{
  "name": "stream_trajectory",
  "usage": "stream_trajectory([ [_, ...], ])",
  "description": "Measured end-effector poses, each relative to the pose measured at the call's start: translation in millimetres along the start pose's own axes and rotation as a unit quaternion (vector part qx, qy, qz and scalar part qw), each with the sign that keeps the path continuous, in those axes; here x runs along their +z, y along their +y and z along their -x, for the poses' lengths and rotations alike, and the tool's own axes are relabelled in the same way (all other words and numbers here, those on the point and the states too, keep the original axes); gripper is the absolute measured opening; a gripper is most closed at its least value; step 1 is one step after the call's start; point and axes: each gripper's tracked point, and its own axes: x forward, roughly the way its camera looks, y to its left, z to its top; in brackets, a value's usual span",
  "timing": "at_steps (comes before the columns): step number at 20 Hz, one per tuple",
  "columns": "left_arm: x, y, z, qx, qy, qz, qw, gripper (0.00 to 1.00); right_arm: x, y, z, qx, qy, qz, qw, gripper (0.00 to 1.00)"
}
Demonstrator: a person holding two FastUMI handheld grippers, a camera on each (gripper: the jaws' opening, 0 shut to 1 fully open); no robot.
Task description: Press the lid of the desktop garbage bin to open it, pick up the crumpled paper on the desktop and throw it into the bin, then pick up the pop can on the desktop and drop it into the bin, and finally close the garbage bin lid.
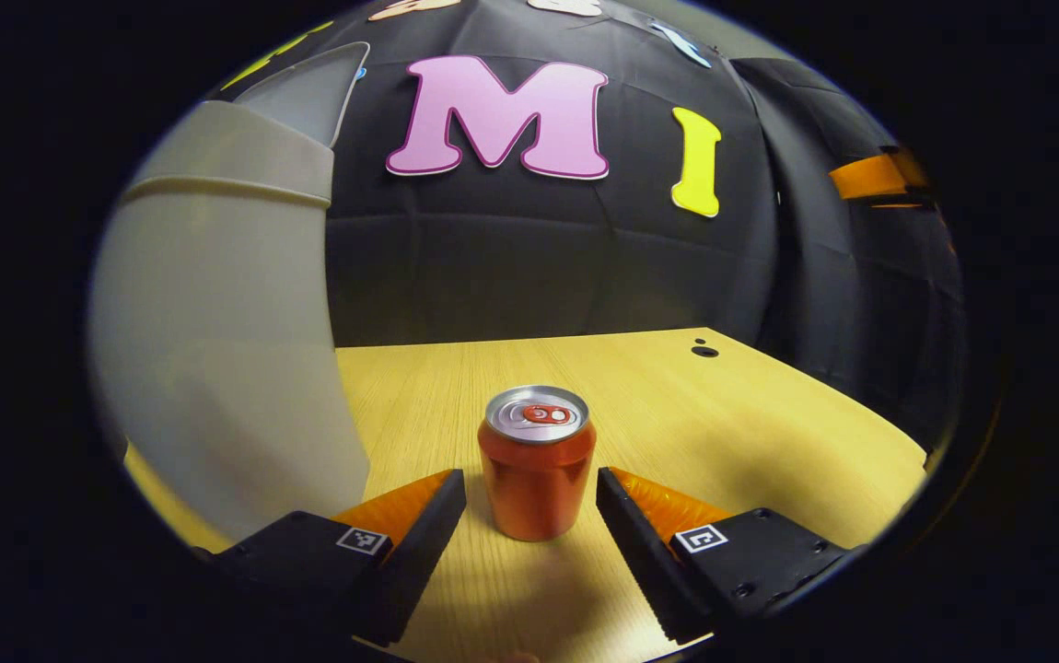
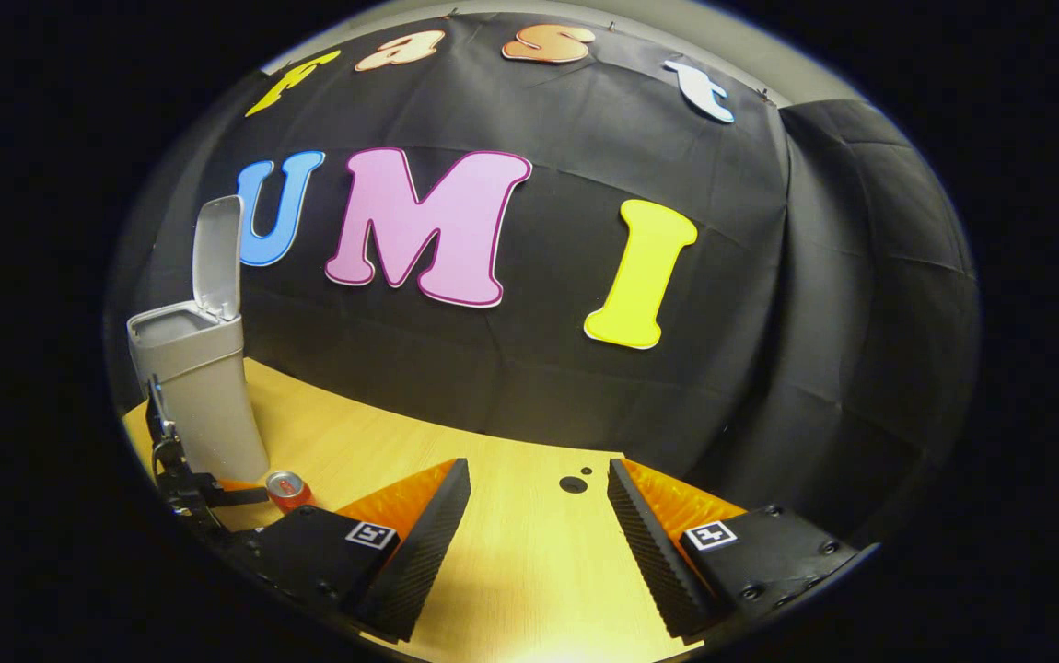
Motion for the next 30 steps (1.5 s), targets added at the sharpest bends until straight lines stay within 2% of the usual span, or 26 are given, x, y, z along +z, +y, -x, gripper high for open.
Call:
stream_trajectory([
  [4, -1, -3, -13, -0.007, -0.004, -0.004, 1.000, 0.97, -13, -2, 2, -0.010, 0.007, 0.000, 1.000, 0.97],
  [8, -2, -4, -18, -0.011, -0.003, -0.006, 1.000, 0.98, -20, 6, 3, -0.002, 0.014, -0.006, 1.000, 0.97],
  [11, -8, -2, -23, -0.013, 0.014, 0.010, 1.000, 0.97, -18, 3, 4, -0.010, 0.011, -0.017, 1.000, 0.97],
  [14, -6, 2, -26, -0.011, 0.021, 0.023, 0.999, 0.90, -24, -2, 5, -0.018, 0.014, -0.019, 1.000, 0.97],
  [16, 1, 5, -20, -0.009, 0.020, 0.023, 0.999, 0.89, -26, -2, 6, -0.018, 0.020, -0.027, 0.999, 0.97],
  [20, 45, -8, 1, -0.029, -0.008, -0.027, 0.999, 0.89, -21, 0, 11, -0.018, 0.021, -0.038, 0.999, 0.97],
  [24, 110, -31, 32, -0.061, -0.043, -0.077, 0.994, 0.88, -10, 0, 18, -0.013, 0.018, -0.046, 0.999, 0.97],
  [30, 209, -44, 80, -0.077, -0.091, -0.061, 0.991, 0.88, 12, -4, 33, -0.010, 0.010, -0.050, 0.999, 0.97],
])
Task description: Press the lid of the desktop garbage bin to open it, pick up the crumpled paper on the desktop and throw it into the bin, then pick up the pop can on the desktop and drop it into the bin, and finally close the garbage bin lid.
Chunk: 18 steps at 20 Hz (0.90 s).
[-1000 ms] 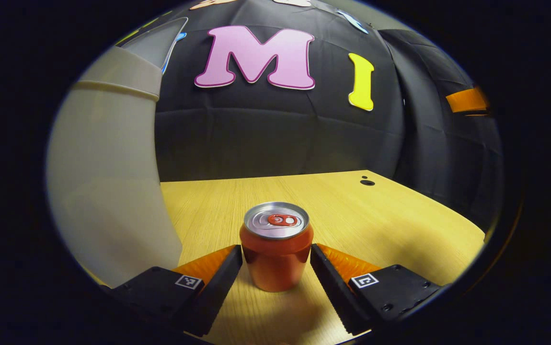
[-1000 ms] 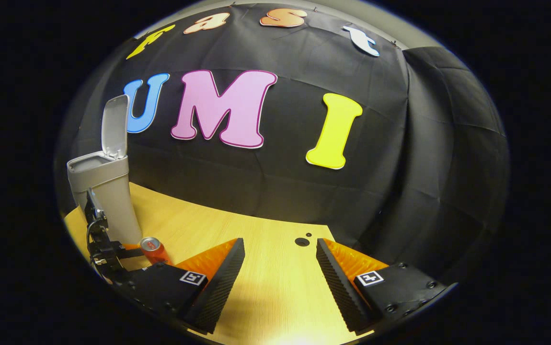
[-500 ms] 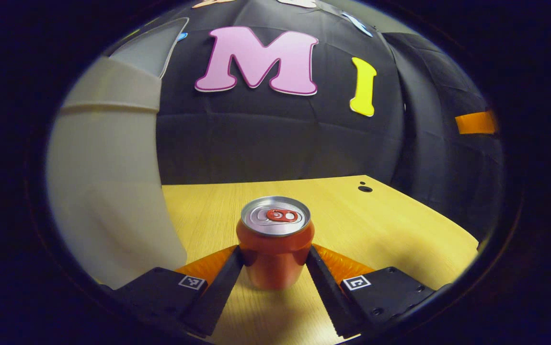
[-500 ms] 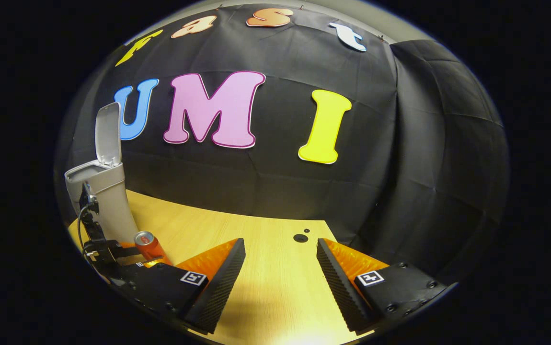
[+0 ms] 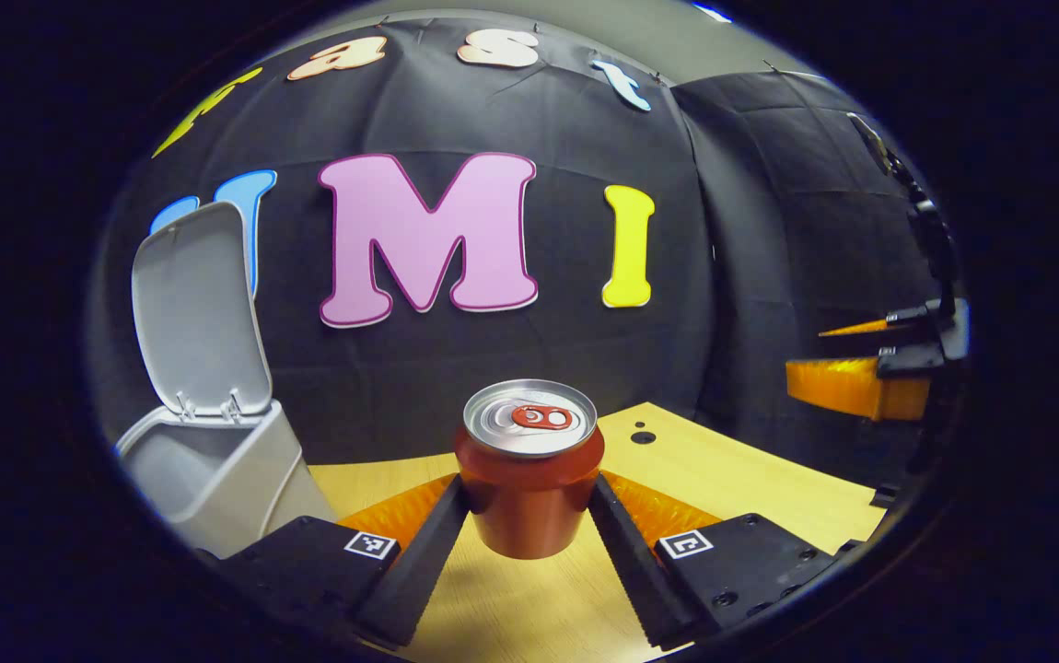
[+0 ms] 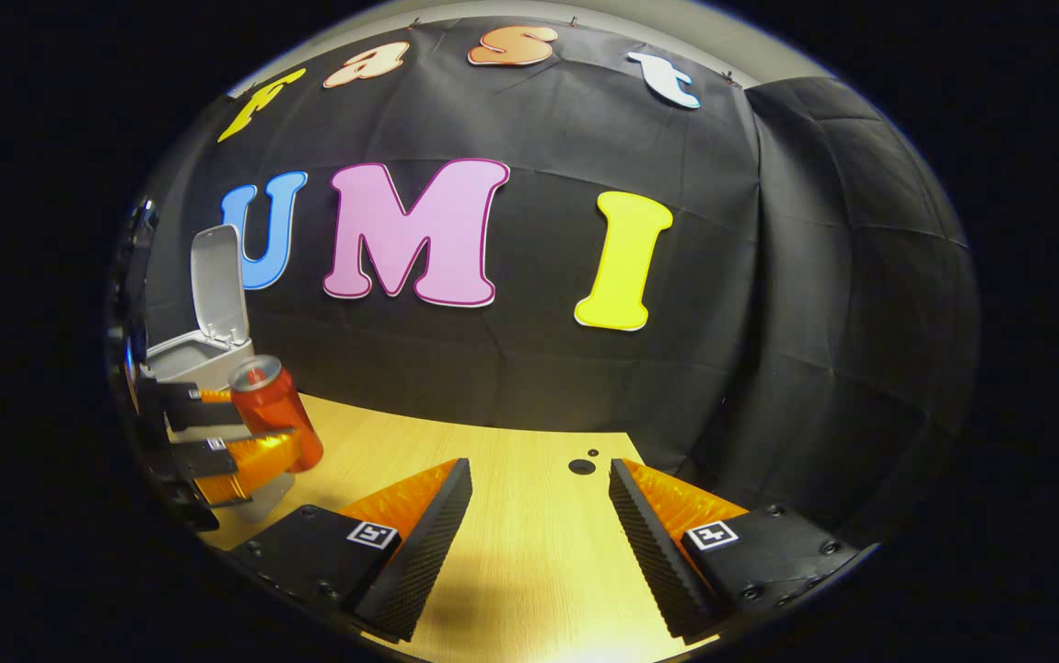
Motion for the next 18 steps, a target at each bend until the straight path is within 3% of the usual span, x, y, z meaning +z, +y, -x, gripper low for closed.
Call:
stream_trajectory([
  [7, 69, 58, 28, 0.079, -0.031, -0.007, 0.996, 0.88, 24, 1, 18, 0.003, -0.008, -0.018, 1.000, 0.97],
  [15, 74, 163, 58, 0.177, -0.036, -0.038, 0.983, 0.88, 34, 7, 43, 0.020, 0.005, -0.032, 0.999, 0.97],
  [18, 65, 199, 71, 0.195, -0.034, -0.039, 0.979, 0.88, 40, 11, 51, 0.024, -0.003, -0.024, 0.999, 0.97],
])
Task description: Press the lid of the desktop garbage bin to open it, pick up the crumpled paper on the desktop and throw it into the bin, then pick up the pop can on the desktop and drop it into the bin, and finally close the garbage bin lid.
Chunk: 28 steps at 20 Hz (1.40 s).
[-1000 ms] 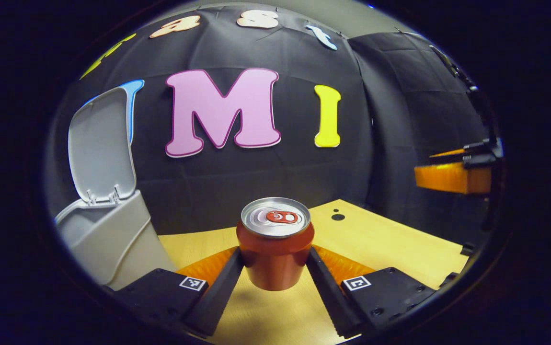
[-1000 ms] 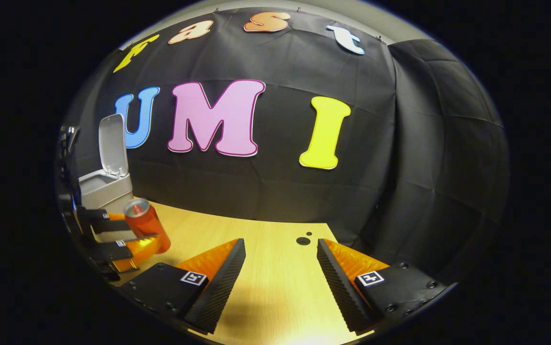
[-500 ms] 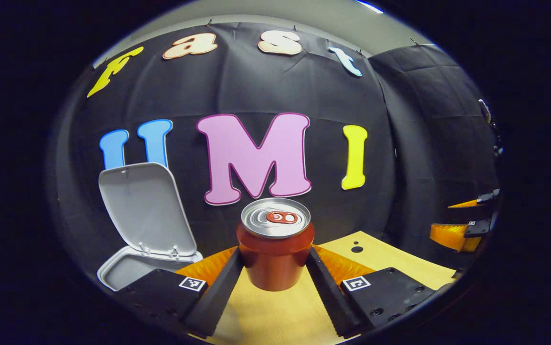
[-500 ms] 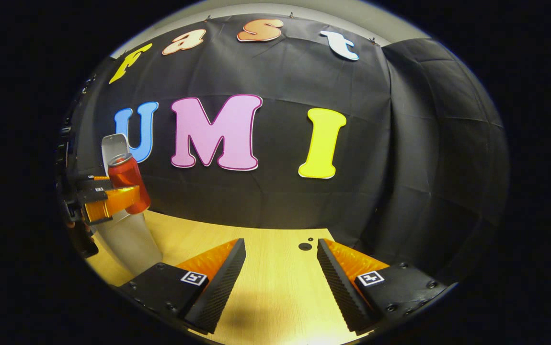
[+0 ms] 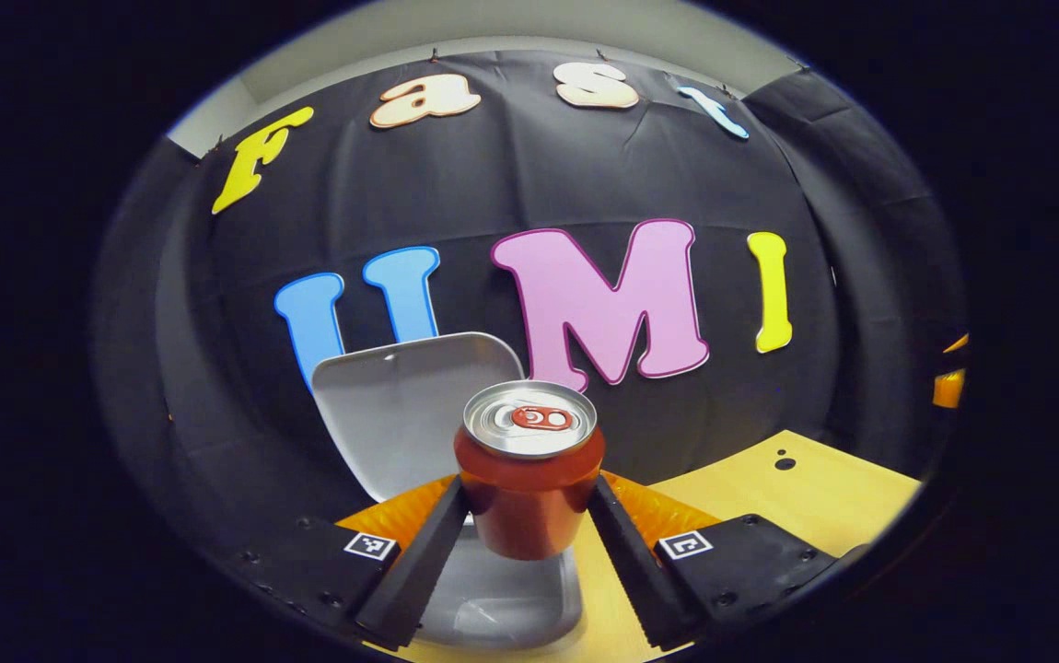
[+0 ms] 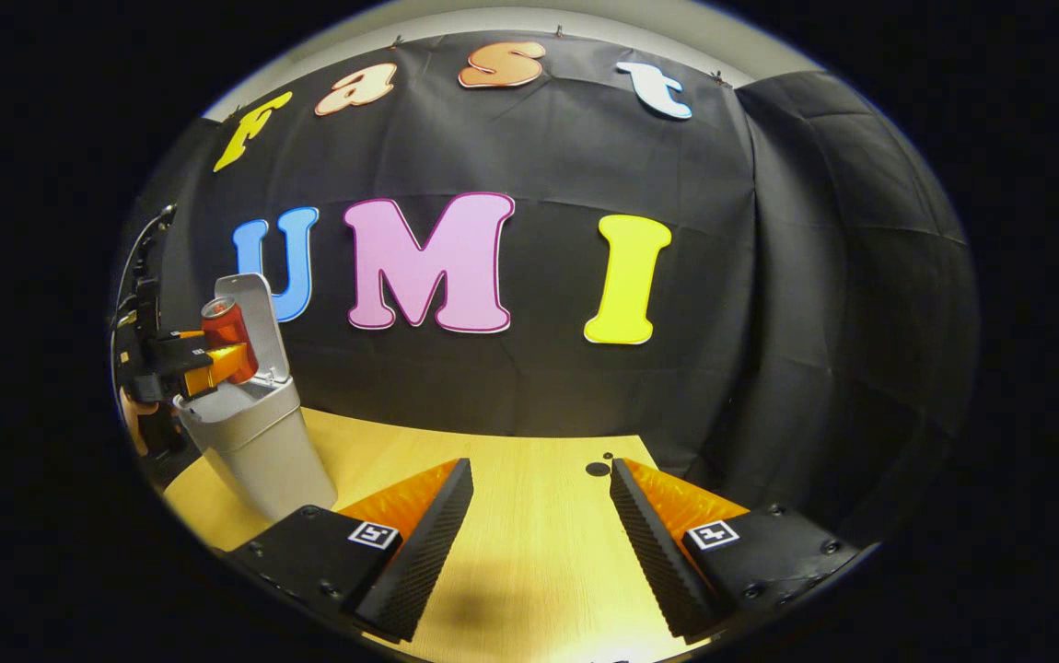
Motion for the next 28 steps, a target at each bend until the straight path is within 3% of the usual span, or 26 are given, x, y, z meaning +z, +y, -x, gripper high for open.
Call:
stream_trajectory([
  [6, -26, 49, -9, 0.021, 0.024, 0.005, 0.999, 0.88, 0, 26, 11, 0.030, 0.001, 0.009, 1.000, 0.97],
  [16, -17, 50, -3, 0.028, 0.017, 0.006, 0.999, 0.95, -4, 41, 12, 0.054, 0.009, 0.013, 0.998, 0.97],
  [23, 55, 64, 8, 0.035, -0.019, 0.001, 0.999, 0.95, 6, 61, 1, 0.076, 0.005, 0.015, 0.997, 0.97],
  [28, 125, 72, -3, 0.020, -0.061, 0.001, 0.998, 0.94, 14, 82, -7, 0.108, 0.020, -0.003, 0.994, 0.97],
])
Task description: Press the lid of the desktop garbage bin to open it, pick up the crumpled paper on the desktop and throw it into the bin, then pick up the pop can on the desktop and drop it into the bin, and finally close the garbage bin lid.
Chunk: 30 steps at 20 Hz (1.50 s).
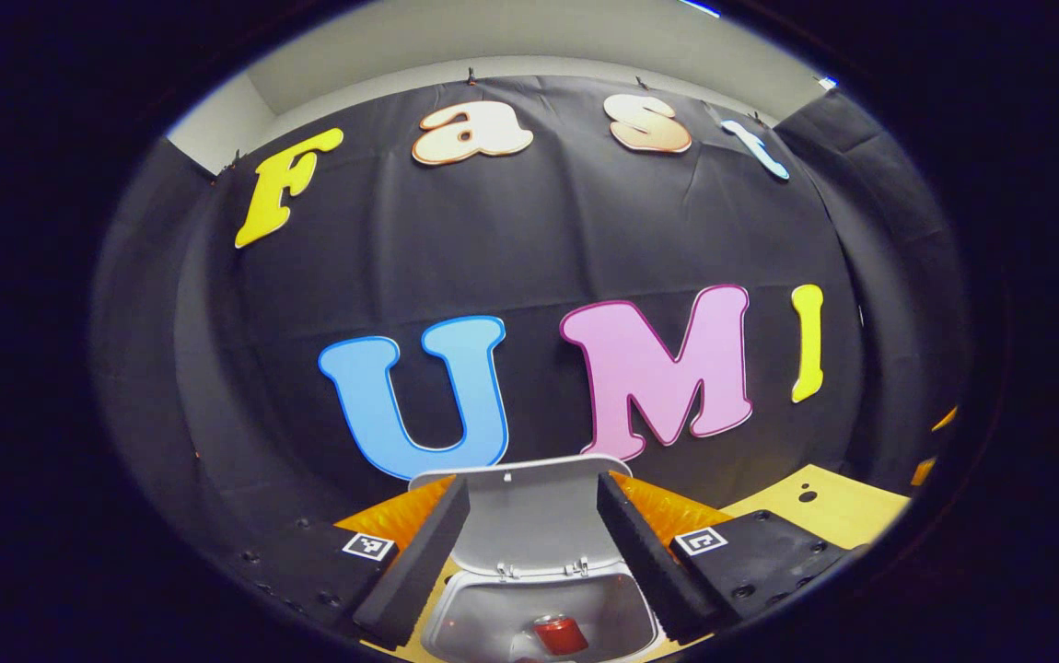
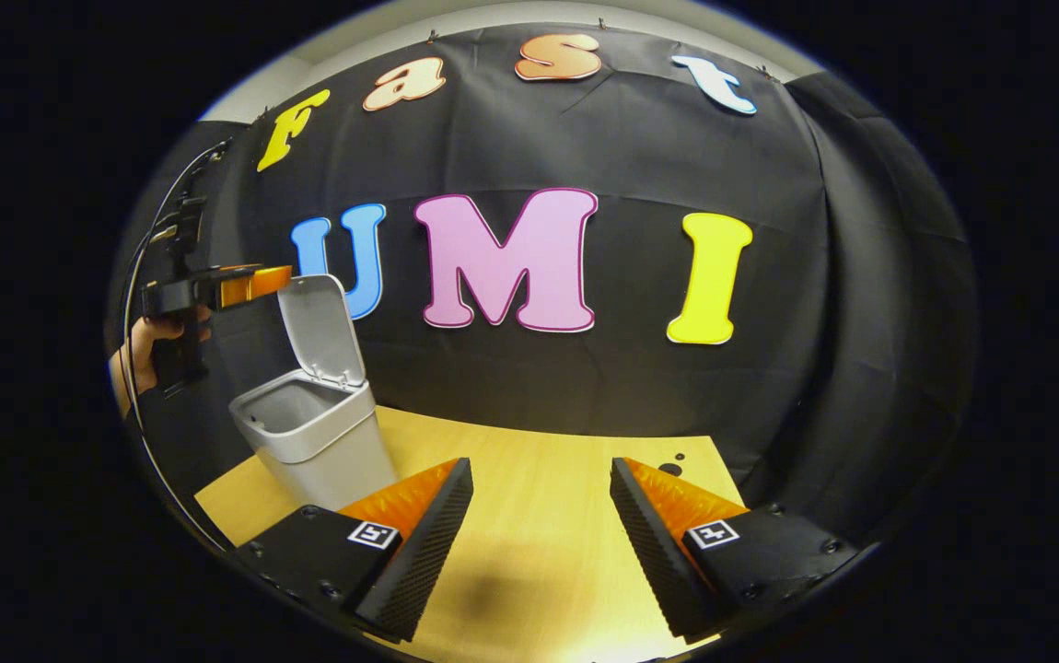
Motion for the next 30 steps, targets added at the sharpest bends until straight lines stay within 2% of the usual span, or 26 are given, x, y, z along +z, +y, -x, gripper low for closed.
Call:
stream_trajectory([
  [3, 21, 6, -25, 0.008, -0.013, -0.002, 1.000, 0.94, 7, 0, -11, 0.010, -0.004, 0.013, 1.000, 0.97],
  [6, 25, 4, -49, 0.002, -0.015, 0.012, 1.000, 0.94, 2, -4, -23, 0.009, 0.011, 0.002, 1.000, 0.97],
  [11, -1, 2, -88, -0.002, 0.011, 0.012, 1.000, 0.95, -6, -5, -33, 0.008, 0.024, 0.005, 1.000, 0.97],
  [13, -23, -2, -92, -0.014, 0.046, 0.026, 0.999, 0.95, -7, -3, -34, 0.009, 0.027, 0.007, 1.000, 0.97],
  [16, -31, -1, -81, -0.020, 0.060, 0.067, 0.996, 1.00, -6, 4, -27, 0.009, 0.023, 0.008, 1.000, 0.97],
  [17, -36, 2, -76, -0.023, 0.067, 0.071, 0.995, 0.98, -6, 6, -22, 0.009, 0.022, 0.008, 1.000, 0.97],
  [23, -54, 5, -22, -0.031, 0.077, 0.058, 0.995, 0.99, -28, 26, 8, 0.011, 0.043, 0.013, 0.999, 0.97],
  [28, -109, 3, 24, -0.034, 0.102, 0.049, 0.993, 0.99, -51, 45, 26, -0.009, 0.060, -0.009, 0.998, 0.97],
  [30, -133, 2, 35, -0.029, 0.113, 0.050, 0.992, 0.96, -59, 57, 31, -0.009, 0.071, -0.030, 0.997, 0.97],
])
